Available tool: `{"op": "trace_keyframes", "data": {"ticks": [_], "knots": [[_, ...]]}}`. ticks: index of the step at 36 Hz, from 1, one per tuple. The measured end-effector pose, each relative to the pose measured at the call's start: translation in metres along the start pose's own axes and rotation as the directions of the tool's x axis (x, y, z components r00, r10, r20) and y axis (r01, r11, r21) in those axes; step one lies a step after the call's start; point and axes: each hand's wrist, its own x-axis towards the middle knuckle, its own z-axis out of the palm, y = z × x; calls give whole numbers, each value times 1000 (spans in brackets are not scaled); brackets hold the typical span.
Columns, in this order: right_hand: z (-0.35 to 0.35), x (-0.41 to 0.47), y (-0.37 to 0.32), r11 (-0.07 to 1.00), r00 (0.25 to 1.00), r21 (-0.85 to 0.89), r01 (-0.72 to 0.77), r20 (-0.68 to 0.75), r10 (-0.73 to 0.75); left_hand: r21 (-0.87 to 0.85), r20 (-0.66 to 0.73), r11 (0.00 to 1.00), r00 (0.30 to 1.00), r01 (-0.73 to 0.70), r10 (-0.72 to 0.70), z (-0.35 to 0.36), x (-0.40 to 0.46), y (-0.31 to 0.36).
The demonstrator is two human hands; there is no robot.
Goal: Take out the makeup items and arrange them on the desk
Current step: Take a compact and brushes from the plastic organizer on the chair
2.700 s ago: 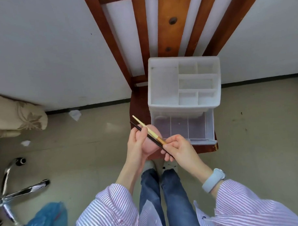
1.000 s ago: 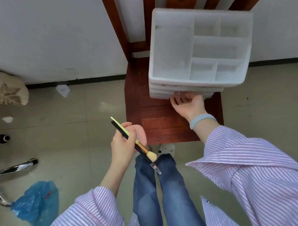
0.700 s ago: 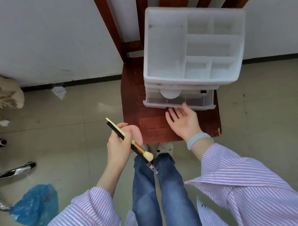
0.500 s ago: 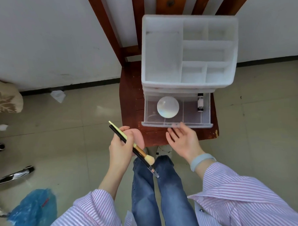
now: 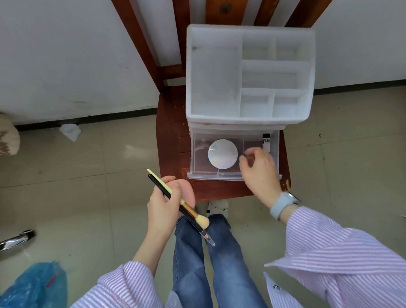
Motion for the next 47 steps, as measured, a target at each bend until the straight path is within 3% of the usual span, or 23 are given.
{"op": "trace_keyframes", "data": {"ticks": [3,7,13,18,25,31,37,47], "knots": [[9,24,7,953,1000,-302,-23,-24,17,-5,4,1000,1000,3,-3,-2,1,-1],[25,38,7,919,989,-367,-143,-18,147,5,0,1000,1000,12,-12,-3,3,-1],[29,43,5,886,983,-425,-186,-78,169,-7,-5,1000,1000,26,-26,-4,5,1],[31,45,15,901,990,-420,-110,30,135,-8,-11,999,999,31,-31,-4,7,2],[21,31,0,985,990,-139,-102,87,114,-23,-9,999,1000,28,-28,-10,10,1],[28,19,-21,929,982,-370,18,183,53,-24,-9,999,999,30,-31,-15,12,-1],[50,23,-32,855,976,-518,26,197,89,-11,-22,1000,1000,17,-18,-24,13,-4],[29,3,-33,913,996,-408,5,84,32,15,-24,1000,1000,-12,12,-32,11,-3]]}}
